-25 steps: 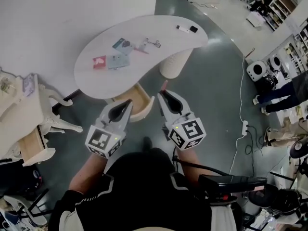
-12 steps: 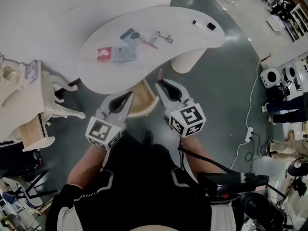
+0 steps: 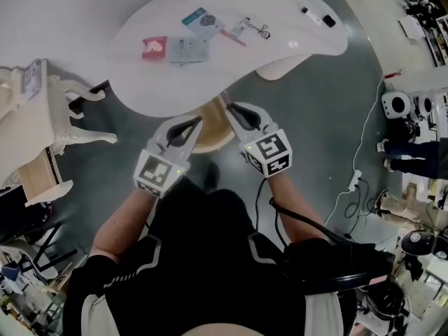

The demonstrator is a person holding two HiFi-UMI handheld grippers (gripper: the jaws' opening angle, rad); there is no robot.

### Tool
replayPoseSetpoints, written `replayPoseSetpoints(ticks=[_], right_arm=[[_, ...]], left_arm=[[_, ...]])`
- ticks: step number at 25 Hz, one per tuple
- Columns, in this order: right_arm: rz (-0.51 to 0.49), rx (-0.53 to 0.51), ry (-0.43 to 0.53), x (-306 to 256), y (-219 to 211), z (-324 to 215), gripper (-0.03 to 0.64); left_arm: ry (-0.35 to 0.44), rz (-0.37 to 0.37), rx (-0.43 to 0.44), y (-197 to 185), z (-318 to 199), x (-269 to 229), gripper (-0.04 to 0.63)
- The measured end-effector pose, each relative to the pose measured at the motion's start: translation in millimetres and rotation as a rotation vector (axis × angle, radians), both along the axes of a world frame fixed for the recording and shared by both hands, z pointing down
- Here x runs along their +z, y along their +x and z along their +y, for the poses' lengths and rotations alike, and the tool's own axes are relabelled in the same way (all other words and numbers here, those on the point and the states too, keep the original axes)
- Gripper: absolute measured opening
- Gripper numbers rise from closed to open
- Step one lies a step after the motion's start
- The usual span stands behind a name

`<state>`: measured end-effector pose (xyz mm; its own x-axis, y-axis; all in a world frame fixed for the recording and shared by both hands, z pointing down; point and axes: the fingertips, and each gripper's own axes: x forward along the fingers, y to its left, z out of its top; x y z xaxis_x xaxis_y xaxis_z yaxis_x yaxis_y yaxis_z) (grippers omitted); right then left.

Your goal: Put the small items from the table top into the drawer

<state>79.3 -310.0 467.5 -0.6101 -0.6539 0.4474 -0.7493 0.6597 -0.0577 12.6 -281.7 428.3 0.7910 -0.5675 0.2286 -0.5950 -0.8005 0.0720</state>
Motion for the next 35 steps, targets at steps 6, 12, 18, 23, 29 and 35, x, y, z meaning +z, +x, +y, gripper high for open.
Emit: replayPoseSetpoints(ticks=[6,12,18,23,29,35], right_arm=[[0.123,-0.103,-0.076,62,-14,-3,0.06],[0.248,-0.199,-0.13,114,-15,0,0.06],[0.42,-0.344,-0.184,168,-19,12,0.06],[0.542,-0.454,-0.213,203,-30,19,0.06],[0.665,-0.539,-0.267,239,-33,23,0.06],[0.749,-0.588,-0.289,274,-32,23,0.06]], left_arm=[[-0.068,-0.019,0.031,-3,0,49,0.0],[-0.099,-0.077,0.078,1,-1,93,0.0],[-0.154,-0.11,0.09,3,2,128,0.0],[-0.188,-0.144,0.105,-1,8,156,0.0],[-0.249,-0.182,0.112,-11,10,193,0.0],[-0.268,-0.22,0.131,-13,10,219,0.0]])
